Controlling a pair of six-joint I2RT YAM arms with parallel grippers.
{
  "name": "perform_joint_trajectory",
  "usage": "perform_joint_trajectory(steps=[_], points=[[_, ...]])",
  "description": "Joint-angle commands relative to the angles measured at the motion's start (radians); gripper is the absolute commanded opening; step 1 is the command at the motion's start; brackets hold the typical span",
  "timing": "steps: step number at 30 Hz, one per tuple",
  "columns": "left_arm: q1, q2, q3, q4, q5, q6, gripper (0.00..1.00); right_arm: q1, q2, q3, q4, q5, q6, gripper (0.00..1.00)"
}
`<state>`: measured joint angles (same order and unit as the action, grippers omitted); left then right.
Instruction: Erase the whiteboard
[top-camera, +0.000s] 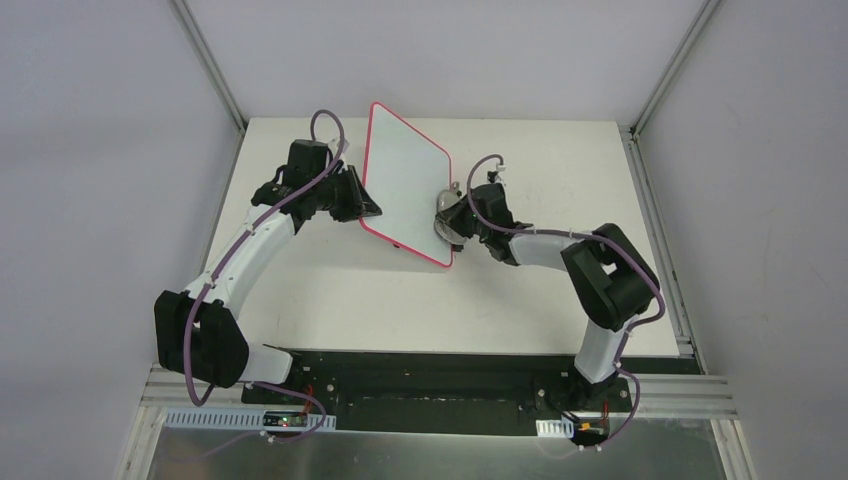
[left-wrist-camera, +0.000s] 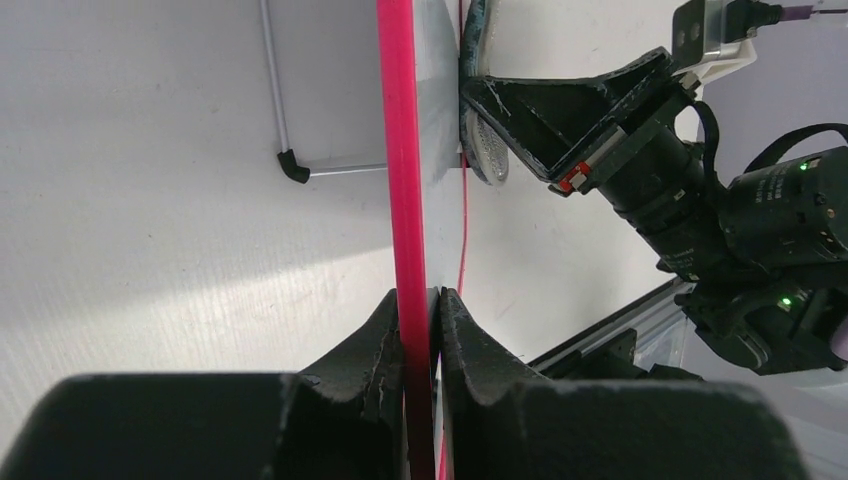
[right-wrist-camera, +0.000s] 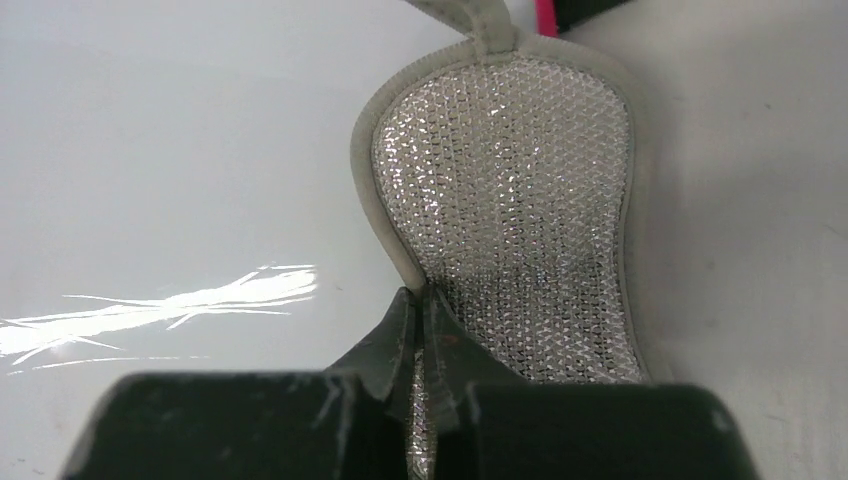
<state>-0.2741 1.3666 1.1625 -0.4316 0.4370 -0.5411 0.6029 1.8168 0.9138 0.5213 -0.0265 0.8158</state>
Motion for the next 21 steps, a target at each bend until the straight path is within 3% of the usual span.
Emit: perform_joint_trajectory(steps=[1, 5, 9, 18, 21], points=[[-0.034, 0.022, -0.024, -0.088, 0.022, 0.058, 0.00, 0.187, 0.002, 0.167, -0.153, -0.074, -0.043, 0.00], [-0.034, 0.030, -0.023, -0.092, 0.022, 0.061, 0.00, 0.248, 0.024, 0.286, -0.151, -0.110, -0.049, 0.00], [-0.034, 0.025, -0.021, -0.096, 0.015, 0.065, 0.00, 0.239, 0.059, 0.282, -0.143, -0.107, -0.049, 0.00], [-0.034, 0.014, -0.021, -0.093, 0.025, 0.061, 0.00, 0.031, 0.061, -0.100, -0.005, -0.106, 0.029, 0.00], [-0.034, 0.013, -0.021, -0.093, 0.027, 0.061, 0.00, 0.006, 0.037, -0.124, -0.008, -0.110, 0.022, 0.00]])
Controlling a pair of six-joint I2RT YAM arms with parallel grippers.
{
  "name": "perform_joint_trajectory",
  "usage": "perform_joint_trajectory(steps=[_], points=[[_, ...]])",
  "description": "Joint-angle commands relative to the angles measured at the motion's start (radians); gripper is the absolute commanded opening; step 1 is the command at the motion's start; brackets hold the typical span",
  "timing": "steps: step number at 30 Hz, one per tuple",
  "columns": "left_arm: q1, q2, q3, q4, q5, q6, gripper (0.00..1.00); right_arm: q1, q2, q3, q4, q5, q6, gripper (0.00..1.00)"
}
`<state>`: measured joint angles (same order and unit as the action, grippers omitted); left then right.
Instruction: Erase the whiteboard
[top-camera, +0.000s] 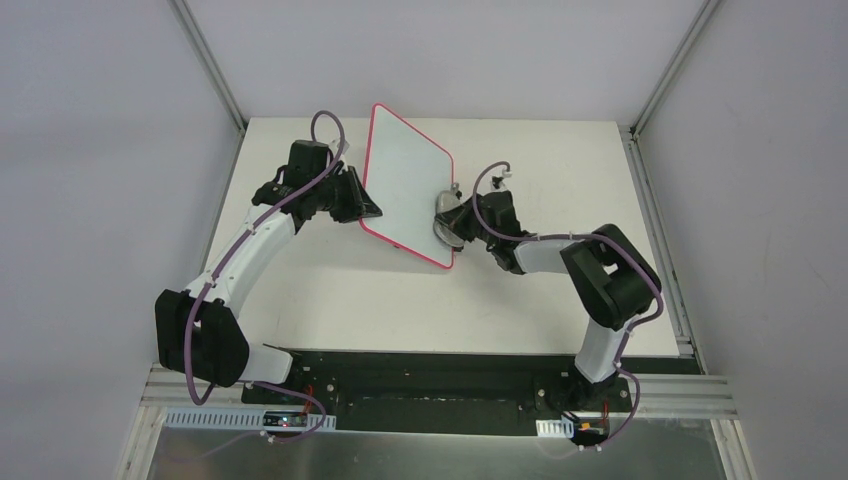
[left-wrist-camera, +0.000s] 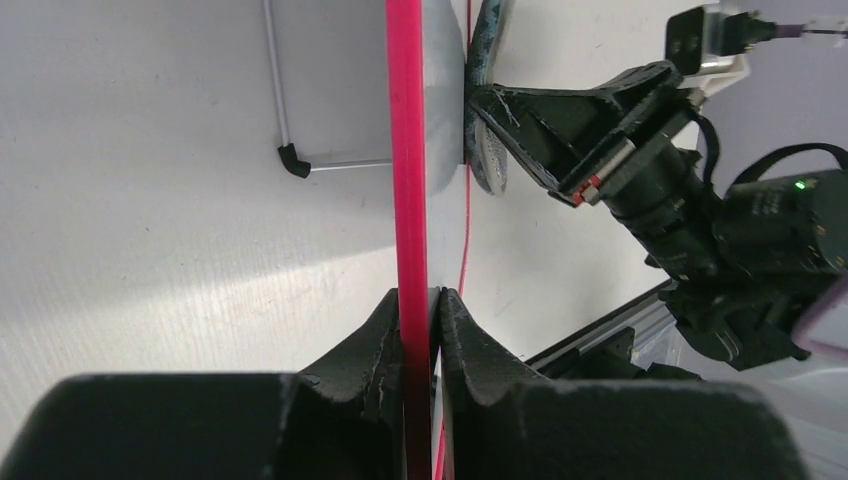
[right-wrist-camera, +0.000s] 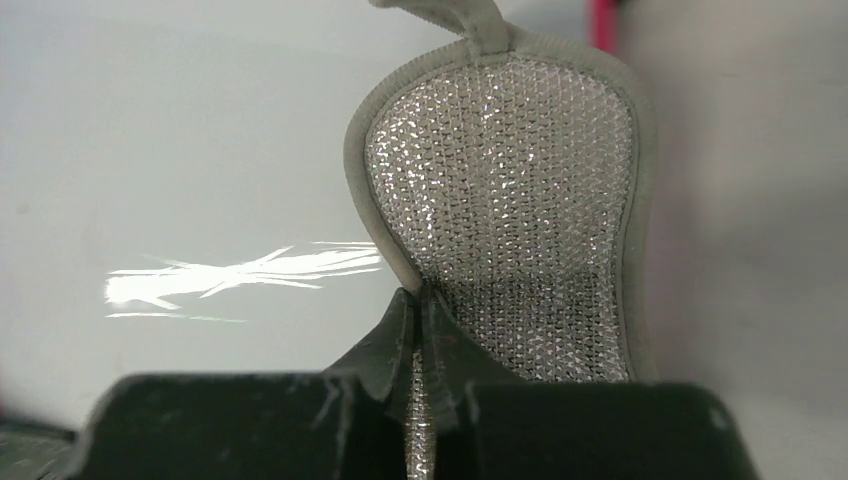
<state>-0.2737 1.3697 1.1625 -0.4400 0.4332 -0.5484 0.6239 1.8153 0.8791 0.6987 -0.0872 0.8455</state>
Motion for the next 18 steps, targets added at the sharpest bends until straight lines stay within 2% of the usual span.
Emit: perform_joint_trajectory(steps=[1, 12, 18], points=[[-0.035, 0.009, -0.023, -0.083, 0.031, 0.068, 0.00, -0.006, 0.031, -0.082, -0.188, -0.046, -0.011, 0.00], [-0.035, 0.015, -0.024, -0.082, 0.031, 0.067, 0.00, 0.263, -0.016, 0.213, -0.287, -0.036, -0.047, 0.00], [-0.035, 0.018, -0.024, -0.080, 0.033, 0.065, 0.00, 0.243, -0.063, 0.164, -0.296, 0.008, -0.071, 0.00]])
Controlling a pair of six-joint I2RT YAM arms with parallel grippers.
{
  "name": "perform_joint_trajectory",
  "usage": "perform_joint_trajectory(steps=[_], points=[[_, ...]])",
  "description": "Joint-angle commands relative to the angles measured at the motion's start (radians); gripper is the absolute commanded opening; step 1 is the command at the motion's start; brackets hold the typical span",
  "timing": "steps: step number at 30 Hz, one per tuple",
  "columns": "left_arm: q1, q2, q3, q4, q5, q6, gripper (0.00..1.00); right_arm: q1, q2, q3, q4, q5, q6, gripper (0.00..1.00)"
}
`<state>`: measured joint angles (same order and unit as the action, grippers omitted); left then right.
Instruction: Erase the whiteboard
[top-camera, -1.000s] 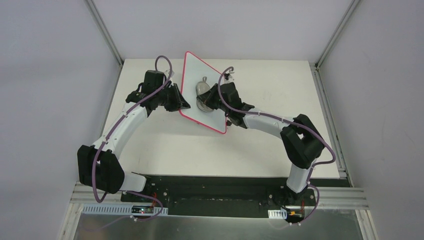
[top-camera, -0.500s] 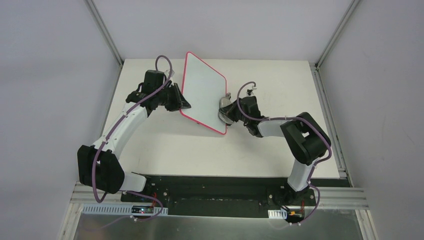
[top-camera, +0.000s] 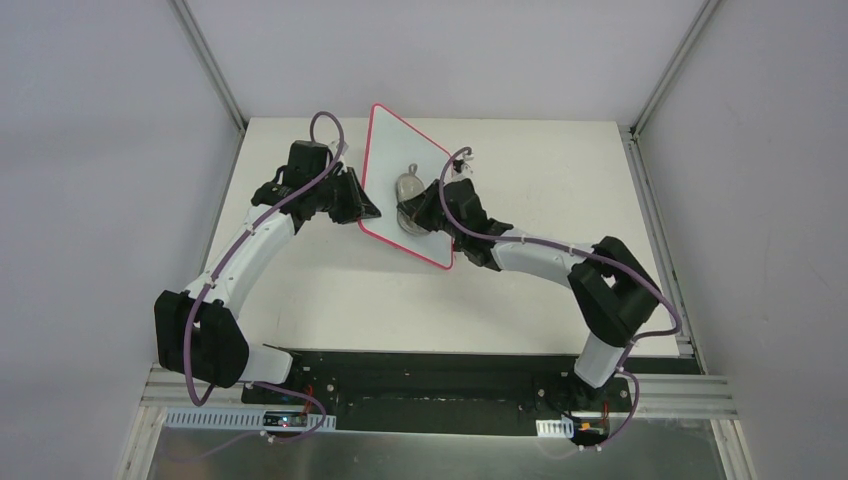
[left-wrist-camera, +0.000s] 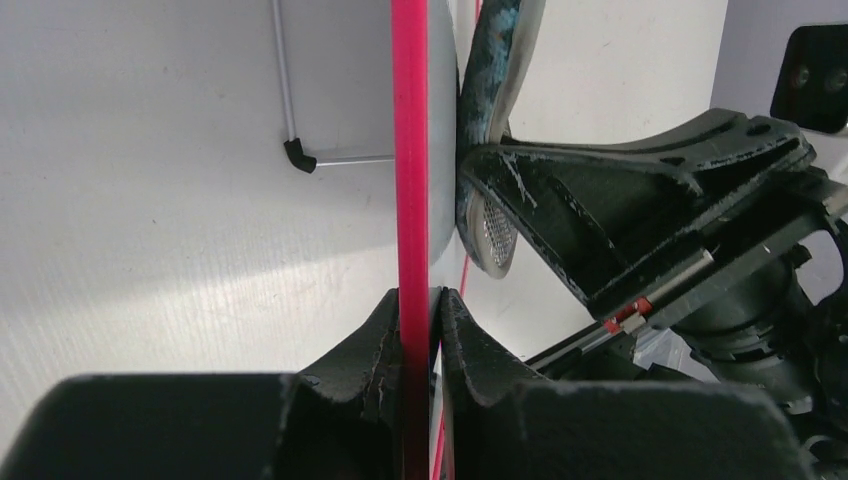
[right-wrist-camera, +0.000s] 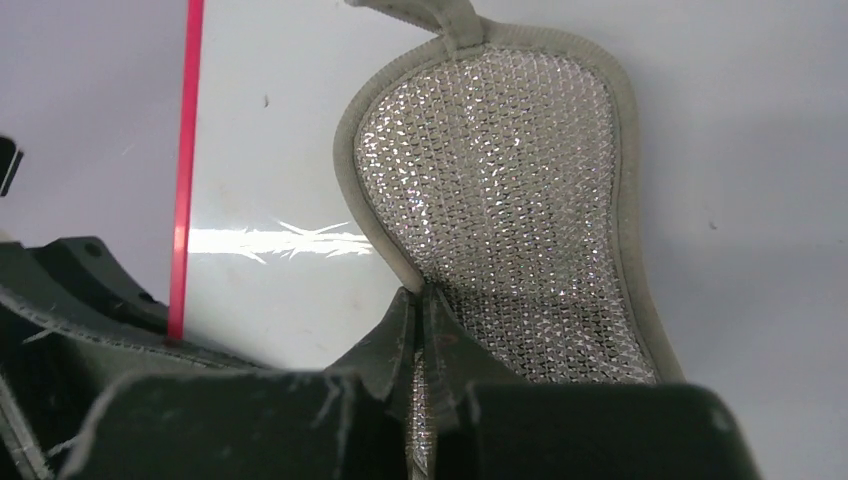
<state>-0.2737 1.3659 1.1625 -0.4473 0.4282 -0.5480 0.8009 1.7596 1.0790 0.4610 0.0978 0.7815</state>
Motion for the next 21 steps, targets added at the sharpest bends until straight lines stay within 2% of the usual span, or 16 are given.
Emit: perform_joint_trajectory(steps=[1, 5, 8, 12, 18, 21], points=[[-0.035, 0.022, -0.024, -0.073, 0.037, 0.065, 0.00, 0.038, -0.011, -0.064, -0.059, -0.181, -0.002, 0.00], [-0.035, 0.019, -0.024, -0.073, 0.041, 0.063, 0.00, -0.065, -0.025, -0.205, -0.031, -0.184, 0.040, 0.00], [-0.035, 0.019, -0.024, -0.071, 0.045, 0.062, 0.00, -0.096, 0.005, -0.202, -0.055, -0.184, 0.029, 0.00], [-0.035, 0.024, -0.024, -0.071, 0.046, 0.062, 0.00, -0.057, 0.064, -0.084, -0.101, -0.212, 0.018, 0.00], [-0.035, 0.034, -0.023, -0.076, 0.044, 0.065, 0.00, 0.093, 0.087, 0.210, -0.182, -0.188, -0.053, 0.00], [-0.035, 0.036, -0.022, -0.076, 0.043, 0.066, 0.00, 0.114, 0.119, 0.295, -0.181, -0.182, -0.076, 0.00]])
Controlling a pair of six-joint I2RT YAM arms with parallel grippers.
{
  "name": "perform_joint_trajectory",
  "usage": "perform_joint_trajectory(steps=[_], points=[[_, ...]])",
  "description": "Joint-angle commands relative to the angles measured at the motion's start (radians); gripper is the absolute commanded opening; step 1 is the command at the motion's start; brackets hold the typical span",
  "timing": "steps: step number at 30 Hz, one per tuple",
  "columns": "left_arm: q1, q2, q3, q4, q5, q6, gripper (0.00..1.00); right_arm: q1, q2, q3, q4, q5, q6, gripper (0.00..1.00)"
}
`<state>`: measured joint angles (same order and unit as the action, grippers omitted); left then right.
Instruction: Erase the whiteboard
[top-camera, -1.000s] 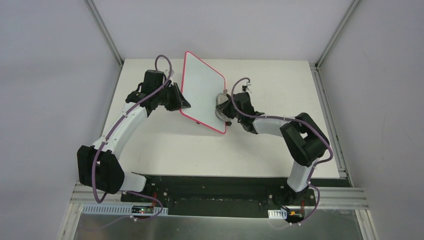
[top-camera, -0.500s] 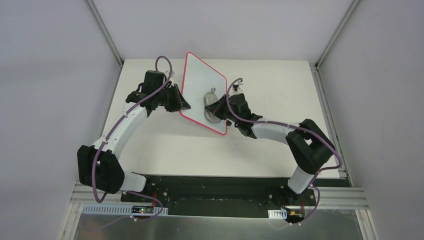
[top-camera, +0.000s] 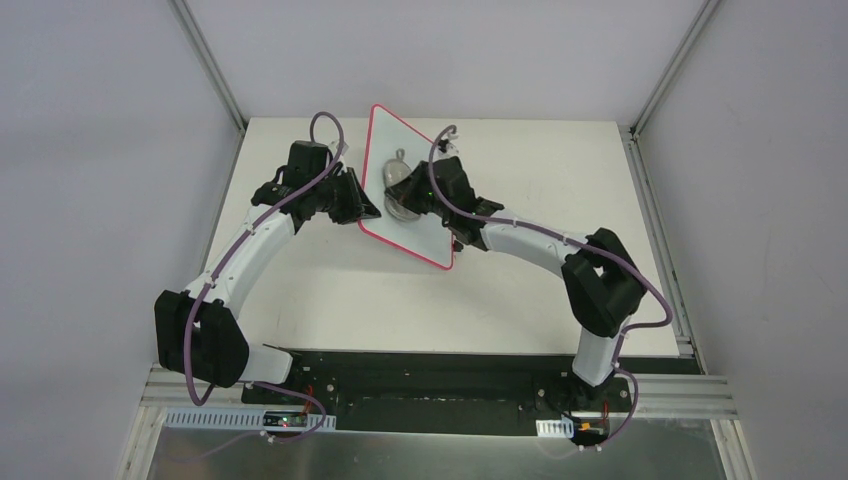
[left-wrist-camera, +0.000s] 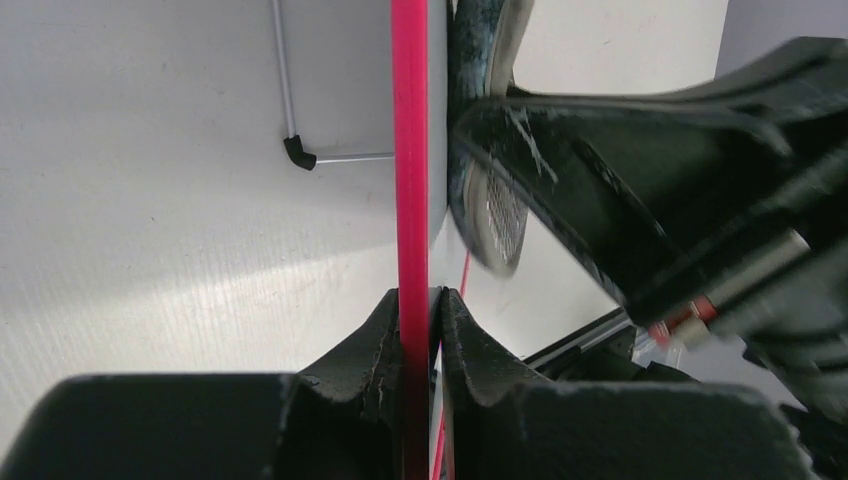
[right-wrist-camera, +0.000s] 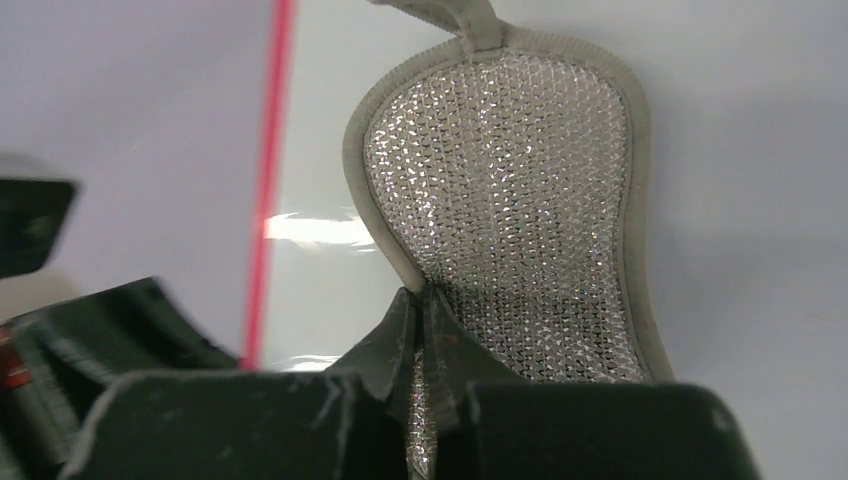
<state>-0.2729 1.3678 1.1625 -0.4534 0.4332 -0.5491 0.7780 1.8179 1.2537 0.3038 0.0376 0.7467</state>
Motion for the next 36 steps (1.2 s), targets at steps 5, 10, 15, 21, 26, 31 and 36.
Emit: perform_joint_trajectory(steps=[5, 10, 15, 21, 26, 31, 36], points=[[-0.035, 0.034, -0.016, -0.087, 0.023, 0.076, 0.00, 0.065, 0.126, 0.063, -0.012, -0.129, 0.009, 0.00], [-0.035, 0.026, -0.018, -0.078, 0.030, 0.072, 0.00, -0.033, 0.081, -0.196, 0.100, -0.136, 0.059, 0.00], [-0.036, 0.027, -0.018, -0.074, 0.041, 0.068, 0.00, -0.083, 0.002, -0.339, 0.079, -0.085, 0.028, 0.00], [-0.035, 0.033, -0.017, -0.078, 0.034, 0.072, 0.00, -0.014, -0.018, -0.228, -0.011, -0.054, -0.030, 0.00], [-0.035, 0.040, -0.017, -0.079, 0.032, 0.072, 0.00, 0.108, -0.016, -0.054, -0.106, -0.045, -0.089, 0.00], [-0.035, 0.035, -0.017, -0.076, 0.032, 0.071, 0.00, 0.151, -0.064, -0.035, -0.132, -0.049, -0.132, 0.00], [-0.036, 0.047, -0.016, -0.079, 0.032, 0.075, 0.00, 0.075, -0.199, -0.229, -0.117, 0.031, -0.105, 0.00]])
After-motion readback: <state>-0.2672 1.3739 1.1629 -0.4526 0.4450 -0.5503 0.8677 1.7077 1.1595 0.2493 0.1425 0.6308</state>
